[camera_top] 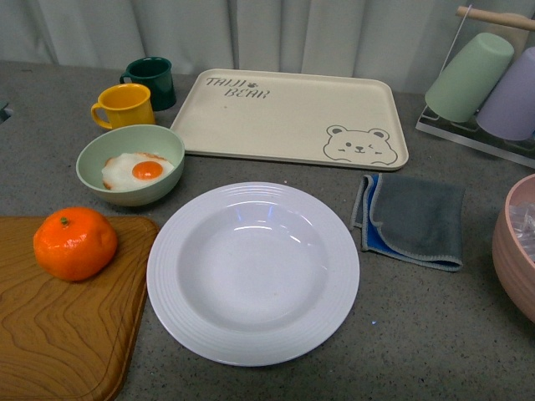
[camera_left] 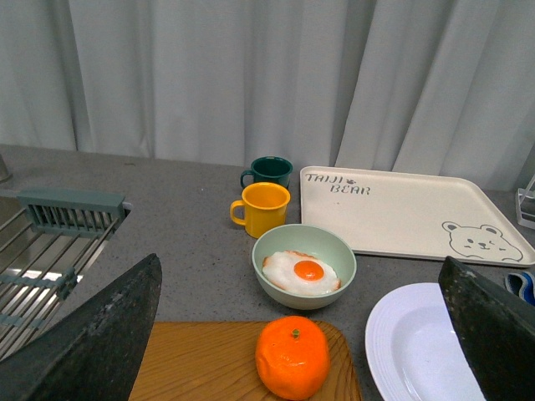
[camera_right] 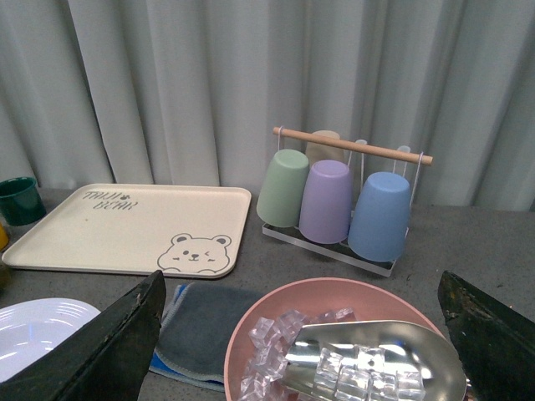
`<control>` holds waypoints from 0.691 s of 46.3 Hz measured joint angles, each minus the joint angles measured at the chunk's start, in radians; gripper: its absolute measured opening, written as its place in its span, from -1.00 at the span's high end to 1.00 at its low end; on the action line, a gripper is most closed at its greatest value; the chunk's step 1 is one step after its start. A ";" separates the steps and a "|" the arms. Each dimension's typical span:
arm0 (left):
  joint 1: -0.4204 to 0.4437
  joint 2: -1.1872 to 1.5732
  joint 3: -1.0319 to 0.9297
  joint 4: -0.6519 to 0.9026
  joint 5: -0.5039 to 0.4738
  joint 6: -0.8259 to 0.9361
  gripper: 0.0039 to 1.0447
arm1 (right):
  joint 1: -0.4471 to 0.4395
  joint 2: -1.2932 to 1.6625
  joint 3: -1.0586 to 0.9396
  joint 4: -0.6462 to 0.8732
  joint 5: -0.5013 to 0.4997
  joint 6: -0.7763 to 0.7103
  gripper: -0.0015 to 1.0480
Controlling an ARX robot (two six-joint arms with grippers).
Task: Place orange and plate with both arms
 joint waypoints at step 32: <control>0.000 0.000 0.000 0.000 0.000 0.000 -0.88 | 0.000 0.000 0.000 0.000 0.000 0.000 -0.82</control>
